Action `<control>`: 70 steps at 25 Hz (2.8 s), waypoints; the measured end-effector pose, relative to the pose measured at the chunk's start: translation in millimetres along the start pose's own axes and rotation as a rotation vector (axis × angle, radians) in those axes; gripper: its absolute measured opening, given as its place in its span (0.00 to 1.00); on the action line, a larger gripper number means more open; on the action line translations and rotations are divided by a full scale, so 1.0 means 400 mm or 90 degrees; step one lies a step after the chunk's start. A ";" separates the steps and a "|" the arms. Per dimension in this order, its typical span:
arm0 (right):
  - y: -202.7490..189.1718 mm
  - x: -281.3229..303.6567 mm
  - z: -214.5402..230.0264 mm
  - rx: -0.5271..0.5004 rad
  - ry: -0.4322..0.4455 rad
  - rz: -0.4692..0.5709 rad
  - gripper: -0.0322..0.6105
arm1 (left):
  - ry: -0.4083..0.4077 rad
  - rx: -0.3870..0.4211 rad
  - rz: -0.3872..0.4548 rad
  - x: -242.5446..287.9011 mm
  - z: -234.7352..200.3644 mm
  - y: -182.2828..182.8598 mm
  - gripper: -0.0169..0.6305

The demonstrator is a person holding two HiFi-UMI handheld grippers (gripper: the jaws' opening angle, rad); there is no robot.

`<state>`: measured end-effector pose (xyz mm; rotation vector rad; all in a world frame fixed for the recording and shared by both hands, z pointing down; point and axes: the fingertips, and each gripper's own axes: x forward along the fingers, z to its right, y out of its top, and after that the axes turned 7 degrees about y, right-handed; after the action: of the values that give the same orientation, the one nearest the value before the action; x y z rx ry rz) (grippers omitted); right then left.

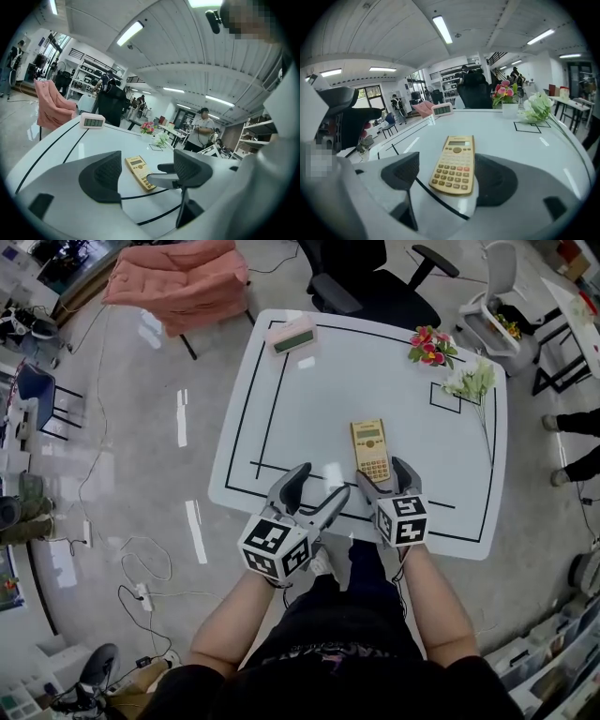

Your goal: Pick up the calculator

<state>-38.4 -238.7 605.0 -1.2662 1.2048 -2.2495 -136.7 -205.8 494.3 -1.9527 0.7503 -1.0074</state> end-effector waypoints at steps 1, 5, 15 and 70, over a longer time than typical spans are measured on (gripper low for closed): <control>-0.006 0.009 0.003 -0.001 -0.001 -0.006 0.60 | 0.001 -0.001 -0.003 0.006 -0.002 -0.003 0.55; -0.023 0.038 0.021 -0.013 -0.021 -0.026 0.60 | 0.005 -0.004 -0.010 0.025 -0.014 -0.007 0.55; -0.061 0.075 0.053 -0.002 -0.083 -0.055 0.60 | 0.010 -0.017 -0.025 0.057 -0.038 -0.025 0.55; -0.042 0.051 0.072 0.175 0.085 -0.075 0.56 | 0.026 -0.195 -0.258 0.424 -0.020 -0.213 0.45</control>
<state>-24.6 -255.8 637.3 -1.1229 0.8416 -2.5146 -45.3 -297.1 633.7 -2.4216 0.5663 -1.2297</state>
